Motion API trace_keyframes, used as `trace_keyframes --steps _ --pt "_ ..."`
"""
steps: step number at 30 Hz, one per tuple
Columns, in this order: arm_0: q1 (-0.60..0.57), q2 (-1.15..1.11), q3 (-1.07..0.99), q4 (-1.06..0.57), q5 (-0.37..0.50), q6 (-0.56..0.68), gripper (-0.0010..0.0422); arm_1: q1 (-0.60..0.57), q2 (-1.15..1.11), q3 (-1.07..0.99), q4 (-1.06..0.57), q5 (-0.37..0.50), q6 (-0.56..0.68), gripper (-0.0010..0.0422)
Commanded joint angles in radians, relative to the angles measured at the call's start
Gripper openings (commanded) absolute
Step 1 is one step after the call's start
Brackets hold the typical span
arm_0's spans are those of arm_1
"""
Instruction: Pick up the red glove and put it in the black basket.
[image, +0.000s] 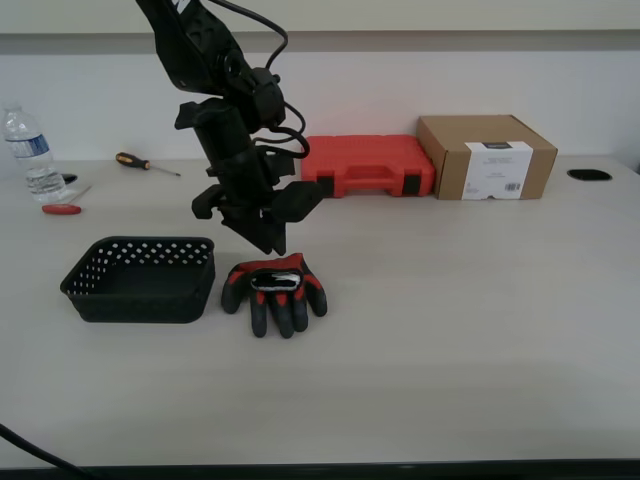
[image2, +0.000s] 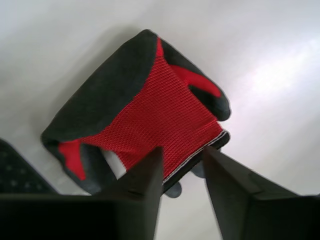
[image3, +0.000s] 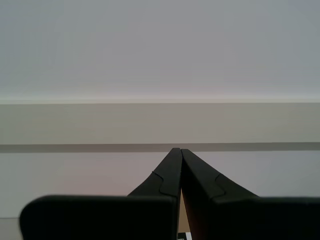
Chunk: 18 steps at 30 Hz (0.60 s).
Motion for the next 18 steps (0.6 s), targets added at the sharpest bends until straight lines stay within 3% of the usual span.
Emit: trace_keyframes --steps 1,4,8,11,18 --pt "0.000 0.000 0.001 0.003 0.000 0.003 0.0000 -0.004 -0.001 0.007 -0.004 -0.056 -0.019 0.0181" --pt "0.000 0.000 0.001 0.004 0.000 0.003 0.0000 -0.004 -0.001 0.008 -0.001 -0.090 -0.054 0.0252" --pt "0.000 0.000 0.001 0.003 0.000 0.003 0.0000 -0.005 0.013 0.011 0.004 -0.109 -0.068 0.0268" --pt "0.000 0.000 0.001 0.003 0.000 0.003 0.0000 -0.009 0.068 0.035 -0.014 -0.095 -0.068 0.0228" --pt "0.000 0.000 0.001 0.001 0.000 0.003 0.0000 -0.022 0.288 0.187 -0.149 -0.083 -0.009 0.0082"
